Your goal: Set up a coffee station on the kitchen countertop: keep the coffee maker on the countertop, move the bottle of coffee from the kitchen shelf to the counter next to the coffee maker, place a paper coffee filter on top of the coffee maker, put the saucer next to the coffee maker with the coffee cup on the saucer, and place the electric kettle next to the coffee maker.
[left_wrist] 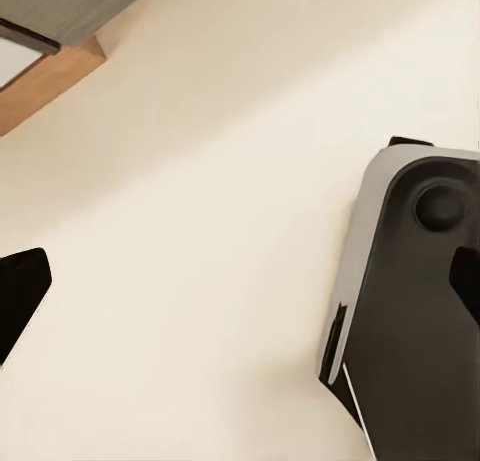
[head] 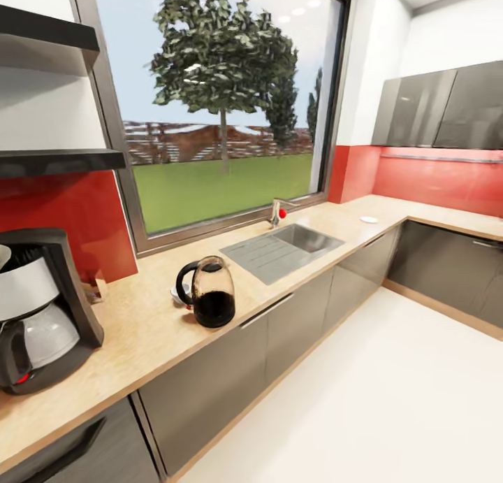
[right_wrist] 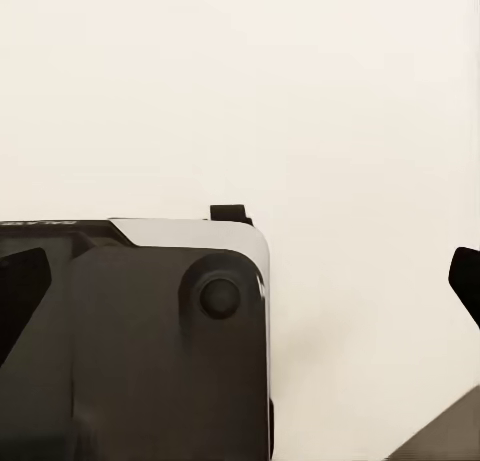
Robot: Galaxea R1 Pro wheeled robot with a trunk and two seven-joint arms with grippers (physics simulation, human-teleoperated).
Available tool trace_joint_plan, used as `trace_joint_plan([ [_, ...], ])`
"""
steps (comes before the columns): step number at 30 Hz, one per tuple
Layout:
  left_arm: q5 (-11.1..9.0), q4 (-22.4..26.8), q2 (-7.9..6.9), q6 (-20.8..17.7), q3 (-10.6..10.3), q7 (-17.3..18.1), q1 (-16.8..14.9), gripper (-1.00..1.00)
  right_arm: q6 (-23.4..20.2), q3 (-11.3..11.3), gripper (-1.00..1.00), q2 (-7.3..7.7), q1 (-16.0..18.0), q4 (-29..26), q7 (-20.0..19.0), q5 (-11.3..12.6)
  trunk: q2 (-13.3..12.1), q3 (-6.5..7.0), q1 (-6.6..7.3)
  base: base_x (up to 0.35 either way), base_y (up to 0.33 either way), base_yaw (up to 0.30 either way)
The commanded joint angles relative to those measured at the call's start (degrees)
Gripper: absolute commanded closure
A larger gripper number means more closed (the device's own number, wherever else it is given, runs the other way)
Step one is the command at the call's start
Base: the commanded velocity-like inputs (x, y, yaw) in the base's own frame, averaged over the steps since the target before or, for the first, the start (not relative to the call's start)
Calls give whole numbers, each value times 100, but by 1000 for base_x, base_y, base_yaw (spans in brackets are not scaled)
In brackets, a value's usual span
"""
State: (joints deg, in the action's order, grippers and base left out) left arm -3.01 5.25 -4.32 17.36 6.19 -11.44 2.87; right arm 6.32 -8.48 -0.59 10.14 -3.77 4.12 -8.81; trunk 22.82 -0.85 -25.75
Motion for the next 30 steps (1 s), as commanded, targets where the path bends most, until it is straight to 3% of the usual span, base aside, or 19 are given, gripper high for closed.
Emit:
trace_joint_plan([
  [1, -32, 11, 1, 12, 18, 10, 3, -100, 18, -48, -100, -3, 5, 7, 19, -60, 10, -9, -3, 0, 0, -300],
  [30, -33, 11, 1, 13, 22, 10, 9, -100, 17, -43, -100, -10, 5, 0, 27, -60, 10, -9, -3, 0, 0, -295],
])
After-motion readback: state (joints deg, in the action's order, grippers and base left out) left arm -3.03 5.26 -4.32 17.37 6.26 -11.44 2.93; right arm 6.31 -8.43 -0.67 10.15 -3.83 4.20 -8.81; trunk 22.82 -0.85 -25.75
